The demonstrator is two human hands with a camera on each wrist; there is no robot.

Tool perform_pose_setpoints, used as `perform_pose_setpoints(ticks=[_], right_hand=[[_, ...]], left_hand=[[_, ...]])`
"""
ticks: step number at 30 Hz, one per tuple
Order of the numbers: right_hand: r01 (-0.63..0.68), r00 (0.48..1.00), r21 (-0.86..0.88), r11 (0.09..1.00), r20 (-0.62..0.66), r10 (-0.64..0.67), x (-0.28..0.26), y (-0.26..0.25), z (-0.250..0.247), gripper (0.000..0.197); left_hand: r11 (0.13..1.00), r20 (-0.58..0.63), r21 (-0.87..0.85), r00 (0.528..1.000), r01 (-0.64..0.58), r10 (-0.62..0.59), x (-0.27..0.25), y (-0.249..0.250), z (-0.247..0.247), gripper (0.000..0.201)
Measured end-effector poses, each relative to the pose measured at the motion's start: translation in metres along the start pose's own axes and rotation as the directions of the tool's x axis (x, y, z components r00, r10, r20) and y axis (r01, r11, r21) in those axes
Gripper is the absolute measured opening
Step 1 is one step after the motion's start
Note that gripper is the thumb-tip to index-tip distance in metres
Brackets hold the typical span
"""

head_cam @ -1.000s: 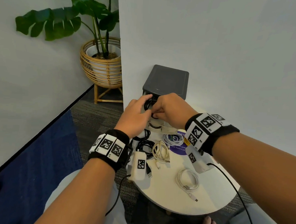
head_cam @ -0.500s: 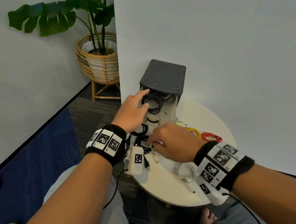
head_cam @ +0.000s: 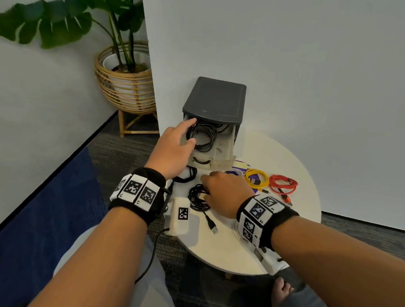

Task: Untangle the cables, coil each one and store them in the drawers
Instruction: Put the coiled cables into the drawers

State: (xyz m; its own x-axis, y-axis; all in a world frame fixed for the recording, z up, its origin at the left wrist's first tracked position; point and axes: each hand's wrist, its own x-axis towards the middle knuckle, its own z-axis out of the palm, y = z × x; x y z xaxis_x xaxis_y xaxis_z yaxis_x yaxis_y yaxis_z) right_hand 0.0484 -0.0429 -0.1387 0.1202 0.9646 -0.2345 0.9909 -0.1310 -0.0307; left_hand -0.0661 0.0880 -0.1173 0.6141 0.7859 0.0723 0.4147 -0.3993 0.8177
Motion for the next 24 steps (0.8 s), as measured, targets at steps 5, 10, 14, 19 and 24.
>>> perform_pose_setpoints(ticks=[5, 10, 14, 19, 24], right_hand=[[-0.122, 0.992, 0.038, 0.992, -0.015, 0.122, -0.001, -0.001, 0.007, 0.042], [-0.190, 0.982, 0.032, 0.981, 0.017, 0.189, 0.001, -0.003, 0.009, 0.023], [-0.040, 0.983, 0.165, 0.985, -0.171, 0.069, -0.006, 0.003, 0.010, 0.010], [0.134, 0.953, 0.391, 0.911, -0.301, -0.011, -0.018, 0.015, 0.004, 0.011], [0.203, 0.932, 0.477, 0.855, -0.362, -0.019, -0.029, 0.019, -0.005, 0.007]], left_hand=[[1.000, 0.002, 0.013, 1.000, 0.002, -0.002, 0.000, 0.001, 0.000, 0.052], [1.000, -0.003, 0.006, 1.000, 0.007, -0.007, -0.001, 0.001, 0.000, 0.051], [1.000, 0.001, 0.003, 1.000, 0.007, -0.007, 0.000, -0.001, 0.000, 0.051], [1.000, -0.005, -0.006, 1.000, 0.005, -0.005, 0.000, 0.001, -0.001, 0.051], [1.000, -0.005, 0.007, 1.000, -0.001, 0.001, -0.001, 0.000, 0.000, 0.051]])
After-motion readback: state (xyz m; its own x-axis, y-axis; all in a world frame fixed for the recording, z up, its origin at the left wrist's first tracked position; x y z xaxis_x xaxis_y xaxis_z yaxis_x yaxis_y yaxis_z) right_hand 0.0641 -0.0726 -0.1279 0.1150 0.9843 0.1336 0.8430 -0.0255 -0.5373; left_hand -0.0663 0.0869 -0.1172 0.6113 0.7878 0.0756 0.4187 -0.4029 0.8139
